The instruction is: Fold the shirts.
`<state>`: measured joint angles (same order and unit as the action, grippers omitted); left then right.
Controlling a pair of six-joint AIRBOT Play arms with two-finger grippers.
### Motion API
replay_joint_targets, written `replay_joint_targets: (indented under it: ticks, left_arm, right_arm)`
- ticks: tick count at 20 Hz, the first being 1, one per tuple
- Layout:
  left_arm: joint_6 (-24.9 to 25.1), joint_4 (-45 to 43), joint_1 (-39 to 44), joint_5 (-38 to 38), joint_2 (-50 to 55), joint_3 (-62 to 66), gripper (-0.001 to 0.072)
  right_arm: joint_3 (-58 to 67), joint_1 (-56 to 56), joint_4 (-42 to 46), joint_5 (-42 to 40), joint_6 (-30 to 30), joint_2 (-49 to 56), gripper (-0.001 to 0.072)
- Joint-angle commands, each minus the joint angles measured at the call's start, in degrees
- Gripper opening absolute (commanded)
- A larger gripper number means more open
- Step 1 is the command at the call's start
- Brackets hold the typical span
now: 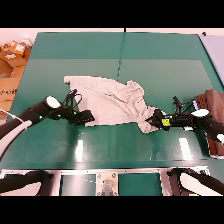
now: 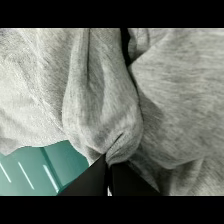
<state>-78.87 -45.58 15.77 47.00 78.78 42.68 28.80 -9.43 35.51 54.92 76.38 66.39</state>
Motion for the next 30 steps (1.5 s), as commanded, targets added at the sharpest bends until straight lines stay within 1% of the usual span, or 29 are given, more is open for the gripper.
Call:
replay_joint_targets:
  ticks: [1, 14, 16, 18, 20, 22, 24, 27, 28, 30]
  left_arm:
    - [-0.2, -0.2, 1.7, -2.2, 1.0, -1.0, 0.0021]
    - [-0.2, 0.0, 1.7, -0.4, 0.7, -0.9, 0.0021]
    - [1.1, -0.3, 1.7, -0.2, 0.3, -0.4, 0.0019]
    - [0.6, -4.9, 1.7, 2.8, -1.6, 3.1, 0.0018]
    - [-3.7, -13.4, 1.7, 7.6, -5.2, 9.9, 0.0018]
    - [-6.7, -21.0, 1.7, 13.6, -9.0, 18.4, 0.0019]
    - [-9.2, -28.4, 1.7, 19.8, -13.1, 29.0, 0.0019]
    - [-10.3, -38.3, 1.7, 26.8, -19.1, 46.7, 0.0019]
    - [-10.2, -40.2, 1.7, 28.5, -20.5, 52.9, 0.0019]
    - [-9.1, -41.1, 1.7, 30.7, -22.1, 63.8, 0.0019]
  right_arm:
    - [0.0, 0.0, -0.5, 0.0, -0.5, 0.2, 0.0012]
    - [0.0, 0.0, -0.6, 0.0, -0.5, 0.2, 0.0013]
    - [0.2, 0.0, -0.6, 0.0, -0.6, 0.2, 0.0012]
    - [2.3, 0.0, -1.0, 3.5, -0.6, 0.2, 0.0011]
    - [8.5, 0.0, -2.3, 8.2, -1.8, -0.4, 0.0011]
    - [18.3, 0.0, -2.5, 12.0, -1.9, -2.4, 0.0011]
    - [29.6, -0.2, -2.2, 13.8, -1.6, -5.9, 0.0011]
    - [46.0, -3.3, 0.8, 13.7, 2.2, -12.5, 0.0011]
    - [50.7, -5.2, 1.8, 13.7, 3.6, -14.6, 0.0011]
    - [59.1, -10.1, 2.5, 13.7, 5.8, -18.4, 0.0011]
